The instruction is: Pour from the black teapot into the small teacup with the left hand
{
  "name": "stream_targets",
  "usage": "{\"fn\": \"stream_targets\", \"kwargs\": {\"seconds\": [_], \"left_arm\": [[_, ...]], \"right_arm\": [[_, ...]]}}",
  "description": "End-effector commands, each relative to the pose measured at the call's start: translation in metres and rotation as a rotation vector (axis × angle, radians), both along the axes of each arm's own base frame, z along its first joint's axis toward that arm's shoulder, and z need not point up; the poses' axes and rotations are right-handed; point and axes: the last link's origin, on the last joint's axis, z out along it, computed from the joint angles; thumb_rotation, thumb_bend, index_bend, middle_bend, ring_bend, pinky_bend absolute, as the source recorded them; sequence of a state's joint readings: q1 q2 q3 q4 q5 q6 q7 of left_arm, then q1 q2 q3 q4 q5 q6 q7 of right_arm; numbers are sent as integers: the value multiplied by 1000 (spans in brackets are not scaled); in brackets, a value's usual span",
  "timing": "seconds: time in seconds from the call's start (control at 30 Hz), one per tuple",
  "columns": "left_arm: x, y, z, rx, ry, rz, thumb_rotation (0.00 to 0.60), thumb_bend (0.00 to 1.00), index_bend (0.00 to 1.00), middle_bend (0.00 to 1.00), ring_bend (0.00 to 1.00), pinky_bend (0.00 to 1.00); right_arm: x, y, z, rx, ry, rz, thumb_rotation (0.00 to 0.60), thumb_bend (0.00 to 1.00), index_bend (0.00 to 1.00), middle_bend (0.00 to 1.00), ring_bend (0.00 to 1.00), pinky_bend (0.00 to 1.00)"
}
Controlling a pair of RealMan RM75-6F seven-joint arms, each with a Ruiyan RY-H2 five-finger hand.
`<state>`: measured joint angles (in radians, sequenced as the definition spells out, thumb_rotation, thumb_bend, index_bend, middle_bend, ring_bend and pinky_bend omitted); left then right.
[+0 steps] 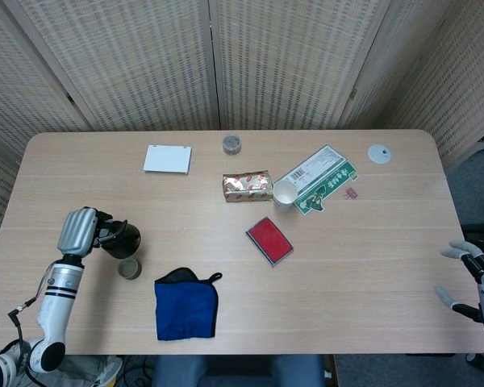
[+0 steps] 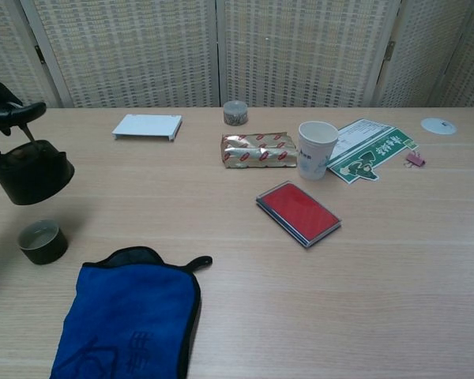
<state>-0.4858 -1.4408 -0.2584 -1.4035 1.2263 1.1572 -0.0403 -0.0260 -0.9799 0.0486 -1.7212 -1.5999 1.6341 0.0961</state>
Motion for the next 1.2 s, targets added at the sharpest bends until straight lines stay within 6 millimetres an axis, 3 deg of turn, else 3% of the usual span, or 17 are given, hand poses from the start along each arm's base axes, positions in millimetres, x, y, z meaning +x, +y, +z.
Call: {"fn": "stream_targets", "kwargs": {"seconds": [0.03, 0.4, 0.63, 1.2], "left_arm": [[2, 6, -3, -4, 2, 9, 232, 344, 1000, 1000, 966, 451], [-1, 28, -20, -29, 84, 43, 137, 341, 974, 1000, 916, 451], [-4, 37, -32, -45, 140, 32, 137, 341, 931, 995, 855, 424], [-10, 47, -48, -55, 264, -12, 143, 341, 916, 975, 833, 372]], "right_arm": [[-1, 0, 0, 0, -1, -2, 600, 143, 334, 262, 163, 220], [-5, -2, -1, 4, -6, -10, 600, 143, 334, 262, 163, 220], [-6, -2, -1, 5, -5, -15, 600, 143, 334, 262, 163, 220], [-7, -3, -2, 8, -5, -22, 600, 144, 334, 262, 163, 220]]}}
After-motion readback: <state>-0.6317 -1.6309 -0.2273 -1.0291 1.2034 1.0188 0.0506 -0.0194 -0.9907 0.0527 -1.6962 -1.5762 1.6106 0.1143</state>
